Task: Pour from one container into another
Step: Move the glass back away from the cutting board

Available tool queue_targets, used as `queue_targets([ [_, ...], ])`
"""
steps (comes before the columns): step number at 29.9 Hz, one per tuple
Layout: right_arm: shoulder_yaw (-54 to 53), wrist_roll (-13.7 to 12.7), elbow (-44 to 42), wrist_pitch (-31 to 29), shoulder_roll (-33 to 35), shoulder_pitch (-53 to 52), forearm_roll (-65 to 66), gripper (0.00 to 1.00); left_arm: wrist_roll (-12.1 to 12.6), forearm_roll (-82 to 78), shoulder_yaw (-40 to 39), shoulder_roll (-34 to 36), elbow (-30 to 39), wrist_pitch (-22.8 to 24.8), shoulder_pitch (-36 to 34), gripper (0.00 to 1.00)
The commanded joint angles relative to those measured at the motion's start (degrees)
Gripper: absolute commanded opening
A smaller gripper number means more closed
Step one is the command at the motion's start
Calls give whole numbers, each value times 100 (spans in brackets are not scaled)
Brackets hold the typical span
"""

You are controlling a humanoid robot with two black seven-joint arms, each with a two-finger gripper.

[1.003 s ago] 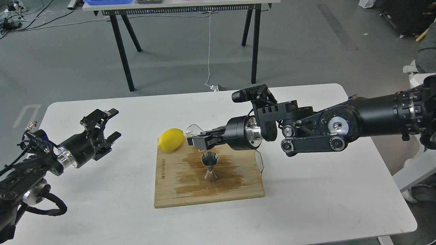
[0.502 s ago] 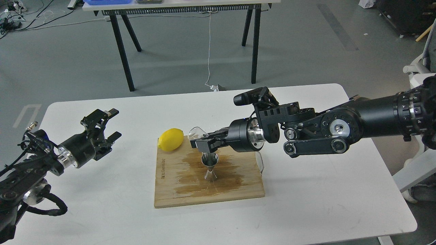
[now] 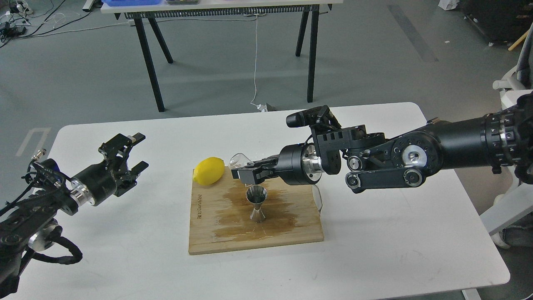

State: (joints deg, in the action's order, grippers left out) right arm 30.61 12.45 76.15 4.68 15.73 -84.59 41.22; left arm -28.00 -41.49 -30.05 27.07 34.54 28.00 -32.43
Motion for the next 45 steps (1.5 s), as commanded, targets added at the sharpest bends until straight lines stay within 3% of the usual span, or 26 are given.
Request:
queue_targets([
  [1,-432,-6,5,7,158,214,-525,22,0,0,8,17,-9,0,0,99],
  [8,-1521,-6,23,7,448,750,-1966,22,0,0,17,9,-105,0,-18,99],
  [14,-3225,-15,-3,-11,913,1515,-4074,22,0,-9,26,17,-114,0,-53,99],
  [18,-4701,-15,-117,-2,1142,2392,-5367,22,0,-9,35,17,-114,0,-44,99],
  [31,-8727,-41,-592,15,1319,5557,-7091,22,0,-9,35,0,-114,0,-71,99],
  [36,-9345,-67,-926,304,1169,6173,-7619,22,0,-9,44,-9,-114,0,-71,99],
  [45,-9363,-85,-1655,1306,704,6438,-8068,22,0,-17,61,-79,-123,0,-71,99],
])
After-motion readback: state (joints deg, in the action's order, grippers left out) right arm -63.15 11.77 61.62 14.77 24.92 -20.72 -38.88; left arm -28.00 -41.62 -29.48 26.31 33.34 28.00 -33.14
